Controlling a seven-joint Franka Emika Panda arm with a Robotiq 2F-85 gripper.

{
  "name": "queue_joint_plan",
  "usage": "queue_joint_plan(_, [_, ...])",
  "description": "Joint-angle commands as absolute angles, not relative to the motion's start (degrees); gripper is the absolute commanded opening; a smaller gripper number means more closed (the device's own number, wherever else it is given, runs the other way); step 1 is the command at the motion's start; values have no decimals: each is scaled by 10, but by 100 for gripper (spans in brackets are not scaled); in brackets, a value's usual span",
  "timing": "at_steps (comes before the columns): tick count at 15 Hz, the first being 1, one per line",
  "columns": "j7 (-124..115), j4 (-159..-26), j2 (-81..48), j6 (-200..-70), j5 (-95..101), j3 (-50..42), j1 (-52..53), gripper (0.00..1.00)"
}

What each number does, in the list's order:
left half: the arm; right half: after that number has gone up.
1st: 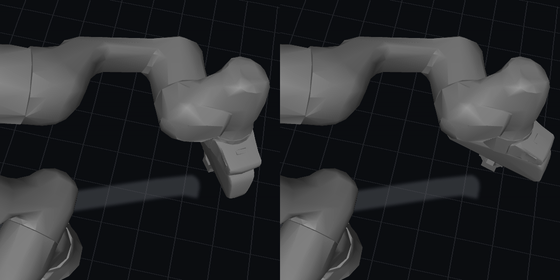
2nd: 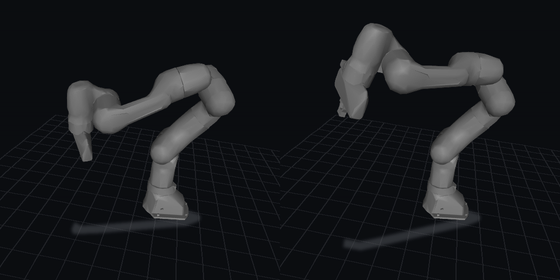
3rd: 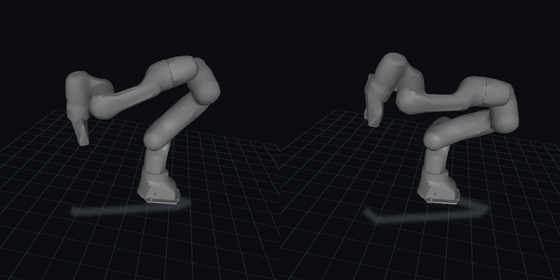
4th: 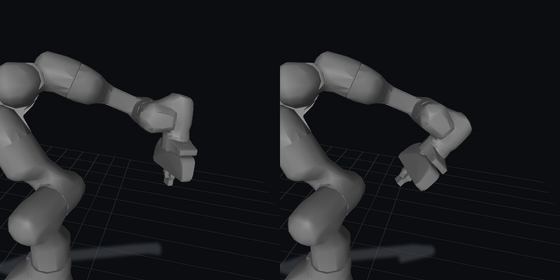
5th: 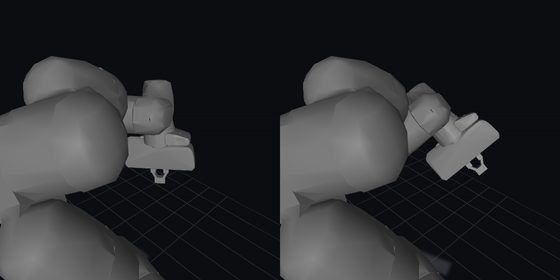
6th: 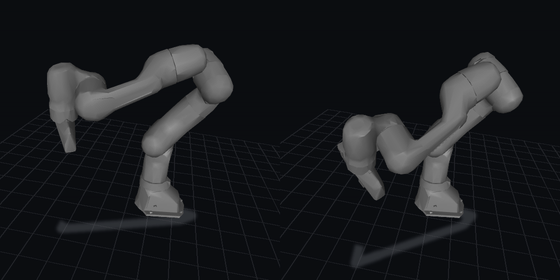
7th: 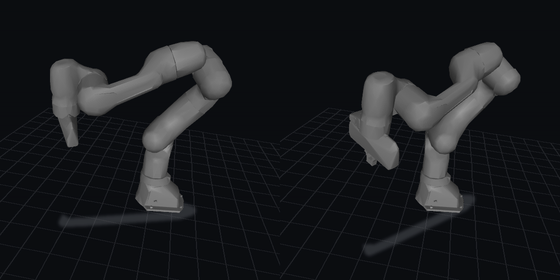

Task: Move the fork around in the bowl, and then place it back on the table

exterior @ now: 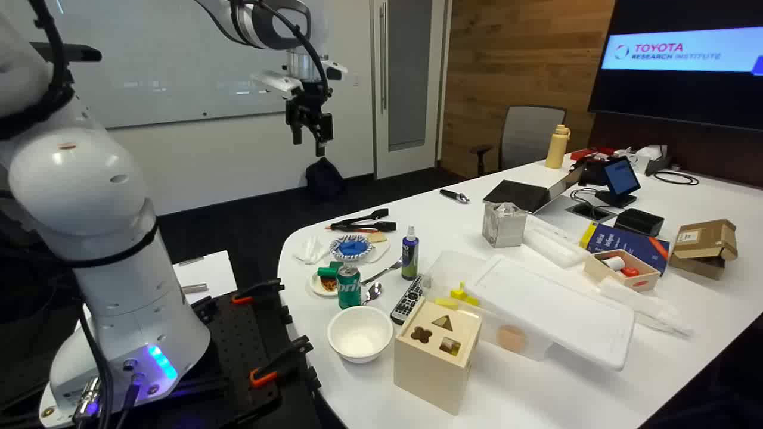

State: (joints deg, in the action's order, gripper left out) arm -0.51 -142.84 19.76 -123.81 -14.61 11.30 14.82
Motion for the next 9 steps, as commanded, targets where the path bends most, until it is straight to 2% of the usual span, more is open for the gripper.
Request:
queue_joint_plan(1, [-5,-1428,198,-1237,-146,114,148,100])
queue_joint_plan(4, [-5,-1428,198,-1237,-146,114,148,100])
queue_joint_plan(9, [100,-1460,59,-1384,-169,66,126,100])
